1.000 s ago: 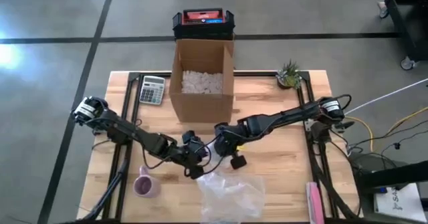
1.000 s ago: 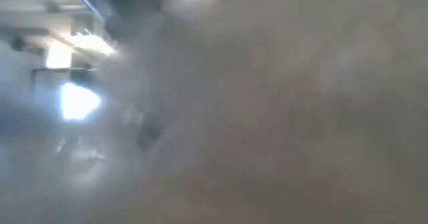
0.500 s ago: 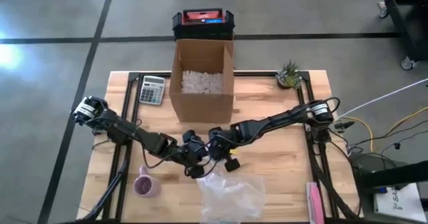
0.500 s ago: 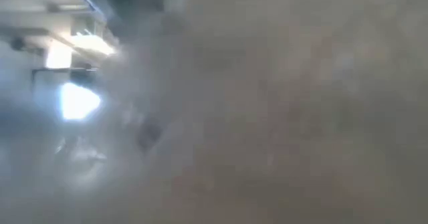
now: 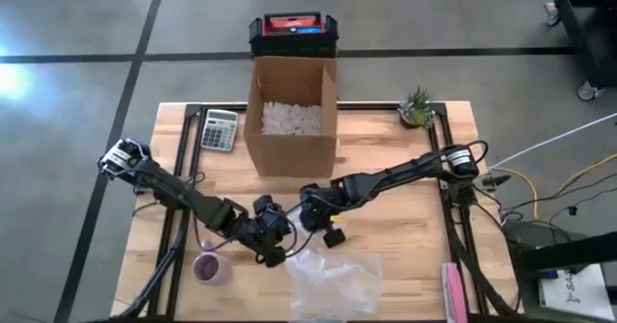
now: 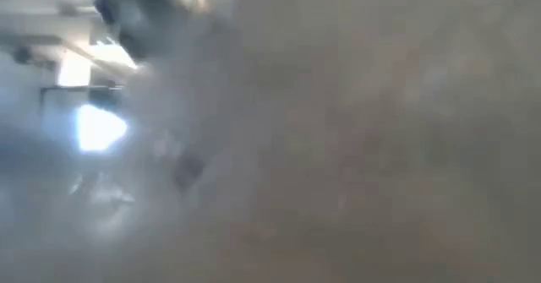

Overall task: Wrap mug
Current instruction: Wrap the white mug with the bubble wrap

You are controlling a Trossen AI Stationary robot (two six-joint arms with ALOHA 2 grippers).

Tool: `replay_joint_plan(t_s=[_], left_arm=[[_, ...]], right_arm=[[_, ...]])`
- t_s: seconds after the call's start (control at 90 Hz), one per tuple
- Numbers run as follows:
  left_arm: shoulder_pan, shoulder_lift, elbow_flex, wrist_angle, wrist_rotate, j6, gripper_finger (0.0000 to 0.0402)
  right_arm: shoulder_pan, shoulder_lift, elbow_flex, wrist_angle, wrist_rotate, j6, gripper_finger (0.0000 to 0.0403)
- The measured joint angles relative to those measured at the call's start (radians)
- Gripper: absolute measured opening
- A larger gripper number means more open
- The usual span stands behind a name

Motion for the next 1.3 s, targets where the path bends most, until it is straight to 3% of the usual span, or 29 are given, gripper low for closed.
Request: replay_joint_plan(t_s=[0.244,0.722,1.022,1.3], left_arm=[[0.035,0.055,-0.018,0.130,-0.021,0.082,0.0021],[0.058,0.014,-0.010,0.160,0.026,0.108,0.0021],[0.076,0.010,0.024,0.176,-0.024,0.169,0.0021],[0.101,0.056,0.018,0.177,-0.010,0.170,0.0021]], right_arm=[[-0.002,0.000,-0.001,0.000,-0.001,-0.006,0.0000],[-0.002,0.000,-0.002,0.011,0.000,-0.011,0.0000],[-0.002,-0.032,-0.005,-0.001,0.005,-0.021,0.0000],[-0.002,-0.129,0.028,-0.151,0.044,-0.019,0.0000]])
